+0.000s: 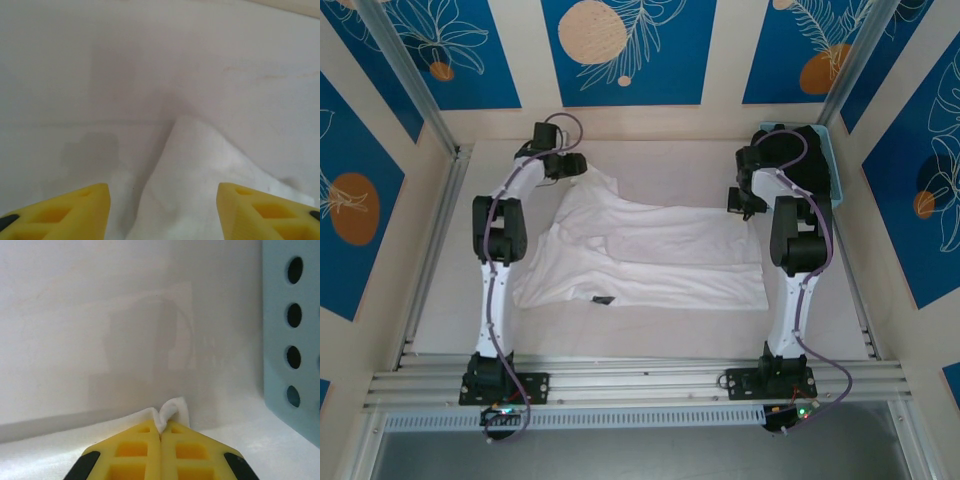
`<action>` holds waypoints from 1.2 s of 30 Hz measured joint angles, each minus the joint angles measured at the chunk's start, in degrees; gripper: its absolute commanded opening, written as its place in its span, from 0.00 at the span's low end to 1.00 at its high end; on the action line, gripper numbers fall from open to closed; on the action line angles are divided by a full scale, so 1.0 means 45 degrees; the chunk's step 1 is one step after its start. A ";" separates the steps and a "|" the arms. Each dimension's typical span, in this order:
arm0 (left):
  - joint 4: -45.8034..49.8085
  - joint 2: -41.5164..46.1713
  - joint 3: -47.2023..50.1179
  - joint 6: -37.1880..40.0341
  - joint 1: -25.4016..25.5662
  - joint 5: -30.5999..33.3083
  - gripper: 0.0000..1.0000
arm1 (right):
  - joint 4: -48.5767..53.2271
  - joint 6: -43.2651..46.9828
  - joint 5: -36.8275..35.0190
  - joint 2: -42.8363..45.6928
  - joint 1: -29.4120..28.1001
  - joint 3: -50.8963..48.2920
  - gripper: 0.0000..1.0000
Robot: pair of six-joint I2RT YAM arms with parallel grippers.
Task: Fold the inside-out t-shirt
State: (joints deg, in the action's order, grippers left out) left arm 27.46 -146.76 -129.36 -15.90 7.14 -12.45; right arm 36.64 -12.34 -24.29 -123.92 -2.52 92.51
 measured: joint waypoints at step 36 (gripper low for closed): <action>-0.2769 0.4643 0.4702 0.0457 -0.0049 -0.1472 0.00 | -0.0675 0.0869 -0.0175 0.1739 0.0068 -0.0855 0.00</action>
State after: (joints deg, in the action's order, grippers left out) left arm 15.00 -125.86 -108.20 -13.85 6.92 -19.07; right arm 33.61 -8.43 -25.08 -116.09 -2.22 88.66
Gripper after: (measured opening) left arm 0.045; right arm 0.061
